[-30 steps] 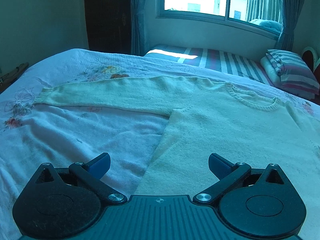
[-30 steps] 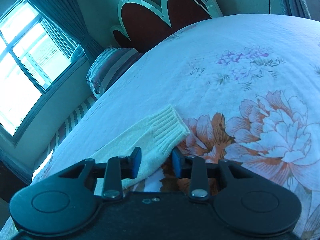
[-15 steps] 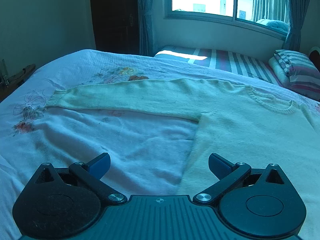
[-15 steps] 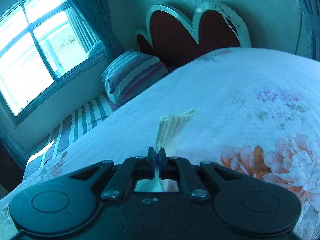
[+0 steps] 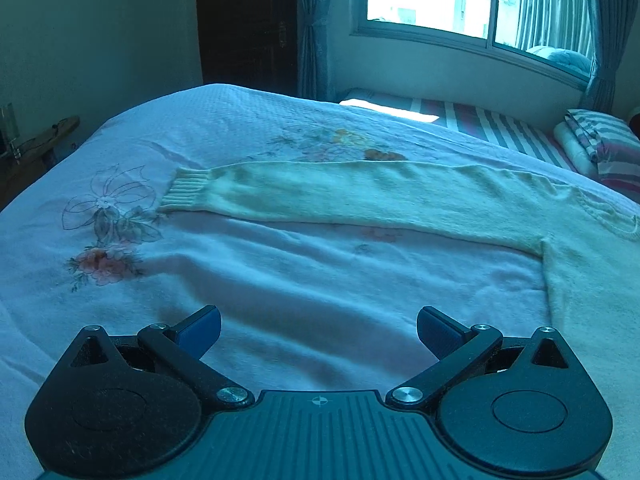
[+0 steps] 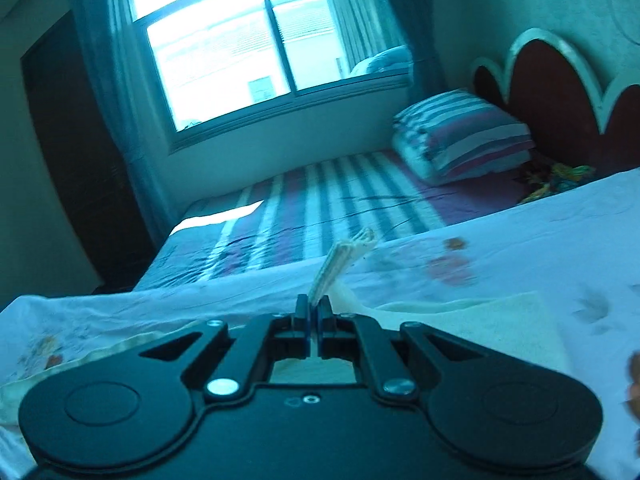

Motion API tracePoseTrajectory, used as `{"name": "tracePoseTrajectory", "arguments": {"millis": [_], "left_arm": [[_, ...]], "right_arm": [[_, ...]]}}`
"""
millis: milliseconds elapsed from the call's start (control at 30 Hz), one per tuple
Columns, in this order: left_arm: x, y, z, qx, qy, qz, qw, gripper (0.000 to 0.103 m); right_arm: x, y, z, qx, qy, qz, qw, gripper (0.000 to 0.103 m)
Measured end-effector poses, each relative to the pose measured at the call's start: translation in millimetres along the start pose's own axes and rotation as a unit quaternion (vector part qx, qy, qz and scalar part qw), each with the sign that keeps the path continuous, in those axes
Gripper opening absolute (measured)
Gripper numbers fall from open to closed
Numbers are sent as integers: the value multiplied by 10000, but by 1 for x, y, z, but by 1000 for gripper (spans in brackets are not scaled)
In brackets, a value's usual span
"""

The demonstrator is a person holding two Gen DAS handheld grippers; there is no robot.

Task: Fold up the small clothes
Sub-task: 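Fold the held sleeve across the sweater body with the right gripper while the left gripper grasps the other cuff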

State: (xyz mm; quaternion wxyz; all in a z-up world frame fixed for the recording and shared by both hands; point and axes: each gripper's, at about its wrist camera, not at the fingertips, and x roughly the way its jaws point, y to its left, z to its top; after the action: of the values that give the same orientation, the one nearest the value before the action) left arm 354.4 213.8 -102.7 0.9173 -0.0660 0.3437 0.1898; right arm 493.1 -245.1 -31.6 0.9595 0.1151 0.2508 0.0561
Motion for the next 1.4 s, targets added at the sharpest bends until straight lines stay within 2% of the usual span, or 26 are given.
{"name": "tracePoseTrajectory", "arguments": {"millis": [133, 267, 300, 333, 400, 433, 500, 633, 800, 833, 900, 1033, 1133, 1200, 1267, 1300, 1333, 1367, 1400], "left_arm": [[4, 27, 0, -130, 36, -21, 9999, 103], [9, 39, -3, -273, 94, -121, 9995, 103], [11, 39, -3, -297, 116, -181, 9993, 103], [13, 36, -3, -320, 147, -325, 9989, 103], [17, 24, 0, -323, 142, -549, 9979, 103], [19, 14, 2, -291, 122, -630, 9975, 103], [24, -7, 8, -234, 95, -779, 9966, 103], [36, -62, 25, -116, 13, -1040, 9945, 103], [53, -145, 47, -13, 100, -1914, 9815, 102], [55, -163, 50, -5, 104, -2093, 9778, 83], [65, -191, 55, -113, 355, -2476, 9682, 58], [86, -236, 56, -541, 761, -2913, 9520, 58], [109, -252, 51, -976, 1091, -3057, 9408, 58], [120, -259, 49, -1162, 1109, -3123, 9363, 58], [128, -265, 49, -1250, 1051, -3131, 9356, 58], [130, -268, 49, -1285, 1019, -3135, 9353, 53], [135, -270, 50, -1243, 991, -3063, 9386, 21], [139, -270, 50, -1200, 1021, -2960, 9421, 1], [140, -269, 50, -1264, 989, -2973, 9412, 3]], "right_arm": [[44, 73, -32, -298, 573, 395, 9971, 5], [69, 108, -64, -517, 1015, 301, 9930, 6], [73, 110, -69, -545, 1139, 321, 9915, 11], [75, 116, -74, -612, 1295, 321, 9892, 22], [58, 114, -78, -755, 1059, 320, 9910, 36], [46, 109, -76, -780, 878, 316, 9926, 48], [25, 90, -72, -741, 686, 289, 9945, 38], [-4, 45, -64, -679, 441, -294, 9963, 19], [-25, -11, -64, -388, 416, -677, 9961, 18], [-28, -19, -64, -360, 415, -718, 9959, 19], [-34, -34, -68, -322, 374, -861, 9951, 24], [-43, -62, -70, -119, 338, -919, 9951, 24], [-45, -80, -68, -32, 315, -951, 9950, 24], [-46, -92, -65, 43, 307, -967, 9948, 23], [-45, -102, -64, 122, 313, -977, 9946, 23], [-45, -106, -63, 164, 303, -985, 9945, 23], [-46, -110, -63, 208, 285, -994, 9944, 23], [-46, -113, -62, 247, 274, -1006, 9942, 24], [-46, -116, -61, 272, 269, -1015, 9941, 24]]}}
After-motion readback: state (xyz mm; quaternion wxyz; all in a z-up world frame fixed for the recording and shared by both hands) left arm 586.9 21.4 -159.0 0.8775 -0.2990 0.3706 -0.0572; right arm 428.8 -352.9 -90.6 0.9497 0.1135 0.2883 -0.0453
